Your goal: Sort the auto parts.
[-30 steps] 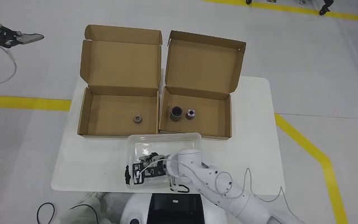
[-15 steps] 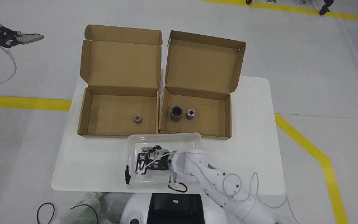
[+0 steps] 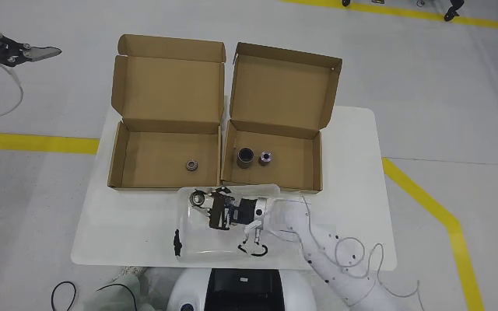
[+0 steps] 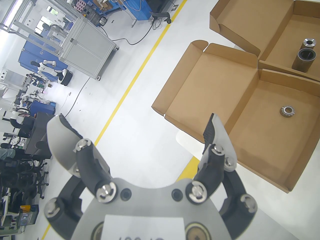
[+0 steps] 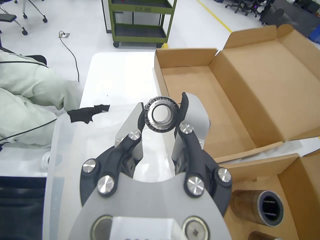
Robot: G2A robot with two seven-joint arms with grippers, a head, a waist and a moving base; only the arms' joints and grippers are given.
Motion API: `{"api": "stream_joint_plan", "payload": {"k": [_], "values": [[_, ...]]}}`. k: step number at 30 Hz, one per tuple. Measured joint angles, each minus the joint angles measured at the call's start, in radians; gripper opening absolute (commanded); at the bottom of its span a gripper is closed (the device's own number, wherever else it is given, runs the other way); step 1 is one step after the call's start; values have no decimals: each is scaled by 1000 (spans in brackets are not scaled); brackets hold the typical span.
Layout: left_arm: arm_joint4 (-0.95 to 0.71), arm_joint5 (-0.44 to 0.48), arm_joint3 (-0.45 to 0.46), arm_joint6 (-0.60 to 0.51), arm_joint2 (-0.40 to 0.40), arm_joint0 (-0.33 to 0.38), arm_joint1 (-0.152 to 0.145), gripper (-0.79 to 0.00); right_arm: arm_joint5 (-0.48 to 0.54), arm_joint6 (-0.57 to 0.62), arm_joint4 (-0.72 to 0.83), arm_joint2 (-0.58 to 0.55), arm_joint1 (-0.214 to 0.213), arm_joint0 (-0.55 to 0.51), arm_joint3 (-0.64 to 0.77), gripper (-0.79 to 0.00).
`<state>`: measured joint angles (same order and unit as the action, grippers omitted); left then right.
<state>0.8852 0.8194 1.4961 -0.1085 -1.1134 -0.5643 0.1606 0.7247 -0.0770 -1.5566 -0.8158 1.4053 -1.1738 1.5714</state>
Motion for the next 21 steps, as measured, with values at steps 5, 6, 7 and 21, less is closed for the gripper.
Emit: {"api": "stream_joint_plan", "payload": {"k": [5, 6, 7, 21], "values": [[0, 0, 0, 0, 0, 0, 0, 0, 34, -65, 2, -27, -6, 43, 48, -785], [0, 0, 0, 0, 0, 0, 0, 0, 35, -69, -1, -31, -7, 51, 53, -785], [0, 0, 0, 0, 0, 0, 0, 0, 36, -70, -3, -35, -7, 61, 58, -785], [0, 0, 0, 0, 0, 0, 0, 0, 28, -120, 73, -22, 21, 272, 51, -785]]}}
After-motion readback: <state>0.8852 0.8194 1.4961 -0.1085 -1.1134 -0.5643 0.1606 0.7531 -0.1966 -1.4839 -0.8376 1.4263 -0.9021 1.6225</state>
